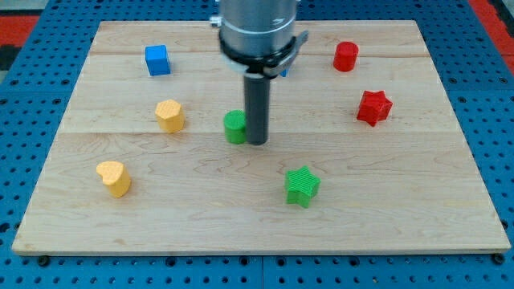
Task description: Move the green star towards the bottom right side of the board
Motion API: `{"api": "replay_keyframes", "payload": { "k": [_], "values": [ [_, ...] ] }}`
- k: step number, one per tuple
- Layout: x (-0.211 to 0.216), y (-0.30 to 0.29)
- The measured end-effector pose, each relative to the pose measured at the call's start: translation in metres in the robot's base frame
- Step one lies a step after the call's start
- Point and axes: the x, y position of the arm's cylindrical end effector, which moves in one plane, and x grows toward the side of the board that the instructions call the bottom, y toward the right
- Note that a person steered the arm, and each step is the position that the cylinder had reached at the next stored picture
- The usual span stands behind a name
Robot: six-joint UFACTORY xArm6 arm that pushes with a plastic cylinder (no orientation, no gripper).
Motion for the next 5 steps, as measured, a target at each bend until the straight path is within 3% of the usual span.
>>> {"api": "replay_keyframes", "payload": {
  "k": [2,4,5],
  "values": [
    [0.049,0.004],
    [0.064,0.112],
    [0.065,0.096]
  ]
}}
